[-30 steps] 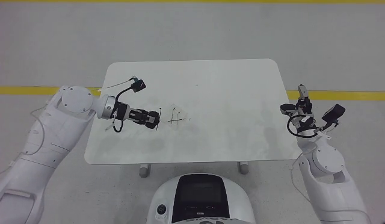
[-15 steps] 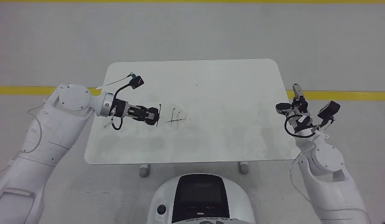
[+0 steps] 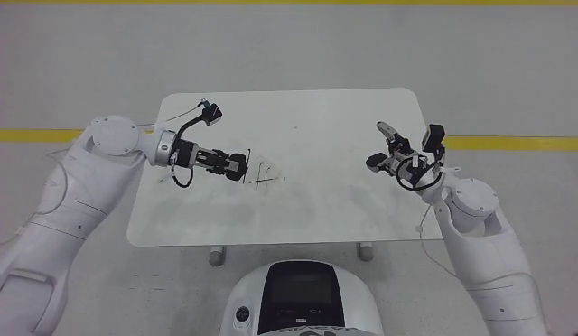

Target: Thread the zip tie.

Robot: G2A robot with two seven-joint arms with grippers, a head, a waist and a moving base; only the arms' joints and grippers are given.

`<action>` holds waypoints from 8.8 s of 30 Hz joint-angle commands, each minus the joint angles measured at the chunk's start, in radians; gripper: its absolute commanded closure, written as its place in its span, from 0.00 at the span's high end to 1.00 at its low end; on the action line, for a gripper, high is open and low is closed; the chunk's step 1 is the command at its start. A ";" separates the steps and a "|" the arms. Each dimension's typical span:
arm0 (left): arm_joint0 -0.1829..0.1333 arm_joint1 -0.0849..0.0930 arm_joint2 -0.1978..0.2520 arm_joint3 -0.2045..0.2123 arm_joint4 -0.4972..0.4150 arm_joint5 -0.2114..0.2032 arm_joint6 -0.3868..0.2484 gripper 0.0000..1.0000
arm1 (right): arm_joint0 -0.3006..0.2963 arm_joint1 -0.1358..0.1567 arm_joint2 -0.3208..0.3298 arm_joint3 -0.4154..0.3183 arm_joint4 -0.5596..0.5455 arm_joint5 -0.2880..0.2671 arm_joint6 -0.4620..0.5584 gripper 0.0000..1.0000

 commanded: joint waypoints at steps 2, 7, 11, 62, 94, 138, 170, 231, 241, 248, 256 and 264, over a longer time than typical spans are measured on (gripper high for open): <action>-0.008 -0.001 0.010 0.004 0.002 0.000 0.000 0.00 | -0.002 0.000 0.001 0.000 0.000 -0.001 -0.001 1.00; -0.008 -0.001 0.010 0.004 0.002 0.000 0.000 0.00 | -0.002 0.000 0.001 0.000 0.000 -0.001 -0.001 1.00; 0.001 -0.007 0.025 -0.029 0.018 0.000 0.020 0.00 | 0.010 -0.002 -0.013 0.035 0.101 0.052 0.092 1.00; 0.117 -0.039 -0.065 -0.214 0.130 0.000 0.013 0.00 | 0.519 -0.090 -0.684 0.645 0.699 0.054 0.571 1.00; 0.124 -0.036 -0.074 -0.216 0.086 0.000 0.000 0.00 | 0.488 -0.124 -0.662 0.640 0.722 0.054 0.596 0.24; 0.124 -0.036 -0.074 -0.216 0.086 0.000 0.000 0.00 | 0.515 -0.201 -0.672 0.715 0.706 0.017 0.649 0.11; 0.124 -0.036 -0.074 -0.216 0.086 0.000 0.000 1.00 | 0.470 -0.179 -0.557 0.667 0.576 -0.091 0.553 0.00; 0.408 -0.220 -0.200 -0.059 -0.243 0.000 0.537 1.00 | 0.161 -0.260 -0.400 0.326 0.223 -0.626 -0.031 0.00; 0.368 -0.247 -0.175 -0.009 -0.236 0.000 0.530 1.00 | 0.179 -0.281 -0.433 0.366 0.160 -0.626 -0.107 0.00; 0.372 -0.248 -0.172 -0.020 -0.228 0.005 0.549 1.00 | 0.175 -0.279 -0.433 0.353 0.106 -0.621 -0.133 0.00; 0.378 -0.250 -0.174 -0.037 -0.223 0.000 0.554 1.00 | 0.173 -0.285 -0.452 0.356 0.015 -0.604 -0.214 0.00; 0.382 -0.251 -0.172 -0.045 -0.217 0.005 0.571 1.00 | 0.160 -0.284 -0.446 0.327 0.029 -0.601 -0.196 0.00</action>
